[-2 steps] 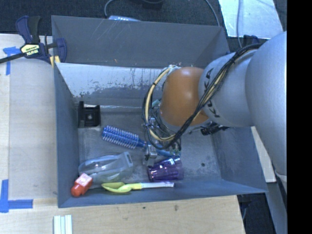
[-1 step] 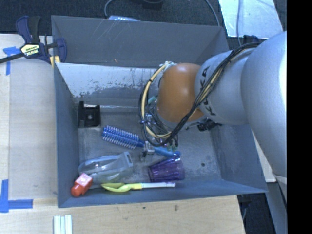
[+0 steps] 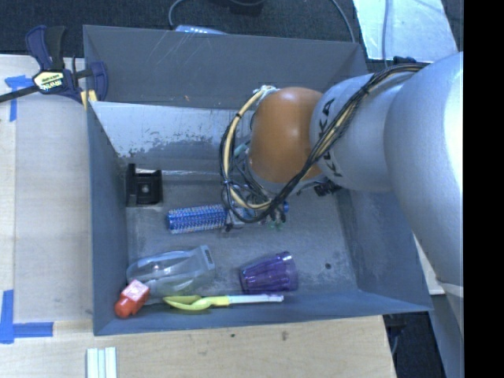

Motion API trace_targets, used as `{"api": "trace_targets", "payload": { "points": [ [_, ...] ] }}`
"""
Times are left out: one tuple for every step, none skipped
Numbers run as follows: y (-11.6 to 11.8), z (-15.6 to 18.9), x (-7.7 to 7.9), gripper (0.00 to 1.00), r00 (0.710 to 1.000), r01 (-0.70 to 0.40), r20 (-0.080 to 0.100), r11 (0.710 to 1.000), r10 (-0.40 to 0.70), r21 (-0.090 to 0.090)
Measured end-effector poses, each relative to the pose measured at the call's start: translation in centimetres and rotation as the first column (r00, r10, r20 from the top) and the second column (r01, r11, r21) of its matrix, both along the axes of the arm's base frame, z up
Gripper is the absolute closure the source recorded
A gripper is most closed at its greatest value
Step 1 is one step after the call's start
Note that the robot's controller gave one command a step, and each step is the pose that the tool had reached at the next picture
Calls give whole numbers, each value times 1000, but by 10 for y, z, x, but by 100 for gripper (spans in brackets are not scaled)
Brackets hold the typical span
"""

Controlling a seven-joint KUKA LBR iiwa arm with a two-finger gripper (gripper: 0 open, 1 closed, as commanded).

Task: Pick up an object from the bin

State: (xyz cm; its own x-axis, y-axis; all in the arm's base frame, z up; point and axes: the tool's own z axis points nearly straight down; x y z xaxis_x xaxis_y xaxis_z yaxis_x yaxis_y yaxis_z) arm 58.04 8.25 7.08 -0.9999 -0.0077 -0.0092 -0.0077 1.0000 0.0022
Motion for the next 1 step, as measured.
{"api": "trace_targets", "payload": {
  "points": [
    [0, 0, 0, 100, 1000, 0, 0, 1000, 0, 0]
  ]
}}
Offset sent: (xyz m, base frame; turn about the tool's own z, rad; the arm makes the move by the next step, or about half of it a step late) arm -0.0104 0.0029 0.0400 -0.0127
